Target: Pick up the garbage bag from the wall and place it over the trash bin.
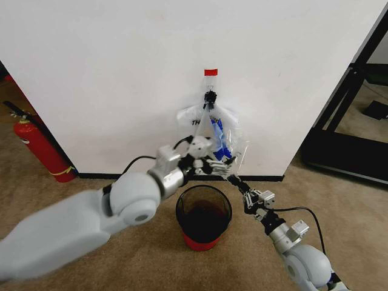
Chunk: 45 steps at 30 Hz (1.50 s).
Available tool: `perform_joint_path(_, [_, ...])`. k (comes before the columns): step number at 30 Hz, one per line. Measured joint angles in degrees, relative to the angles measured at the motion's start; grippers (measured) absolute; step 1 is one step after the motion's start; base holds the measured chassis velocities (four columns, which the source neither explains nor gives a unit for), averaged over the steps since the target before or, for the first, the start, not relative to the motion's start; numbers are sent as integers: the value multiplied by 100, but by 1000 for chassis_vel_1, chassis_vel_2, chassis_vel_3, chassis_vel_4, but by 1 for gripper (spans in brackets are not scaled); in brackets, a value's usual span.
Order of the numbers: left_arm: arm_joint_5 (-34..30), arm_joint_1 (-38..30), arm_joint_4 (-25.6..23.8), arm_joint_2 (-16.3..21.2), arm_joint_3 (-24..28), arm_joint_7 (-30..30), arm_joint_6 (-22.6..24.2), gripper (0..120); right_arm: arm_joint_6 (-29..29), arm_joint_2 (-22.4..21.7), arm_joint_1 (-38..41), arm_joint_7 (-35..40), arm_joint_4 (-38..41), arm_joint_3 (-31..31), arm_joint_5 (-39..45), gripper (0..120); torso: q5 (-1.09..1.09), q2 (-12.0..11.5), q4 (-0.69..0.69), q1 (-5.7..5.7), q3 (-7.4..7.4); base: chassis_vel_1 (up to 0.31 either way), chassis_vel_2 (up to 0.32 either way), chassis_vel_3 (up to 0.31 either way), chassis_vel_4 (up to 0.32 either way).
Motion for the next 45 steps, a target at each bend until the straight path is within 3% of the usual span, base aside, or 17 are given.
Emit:
perform_joint_path(6, [-851,-697,524,-596,234,-699,847,100,52,4,-40,-34,-26,17,-29,0,1,0,0,0,0,0,0,0,0])
perform_joint_path(11, [-1056,-812,838,-830,286,-1026,1163,100,64,-26,-61,-40,-24,44,-10,0,0,0,0,0,0,0,0,0,0])
perform_joint_path(19, [-1357,-786,1034,-1037,326,-1466,1349,98,69,-89,-97,-44,32,84,52,0,0,0,0,0,0,0,0,0,0])
perform_joint_path(28, [-1377,-722,1195,-1205,380,-1469,1248,94,65,-92,-111,-44,75,79,63,0,-1,0,0,-1,-1,0,0,0,0])
perform_joint_path(34, [-1167,-715,1442,-1304,471,-1482,1173,68,55,-91,-149,-44,107,76,115,0,0,0,0,0,-1,0,0,0,0])
perform_joint_path(36, [-1026,-705,1472,-1286,519,-1482,1124,68,55,-91,-156,-45,115,78,123,0,0,1,0,-1,-1,0,0,0,0])
perform_joint_path(38, [-806,-678,1513,-1236,592,-1511,1002,57,54,-93,-168,-49,123,85,133,0,-1,1,1,0,0,0,0,0,0])
perform_joint_path(45, [-806,-681,1563,-1219,594,-1613,973,31,47,-97,-185,-51,148,89,143,0,-1,1,0,-1,-1,0,0,0,0])
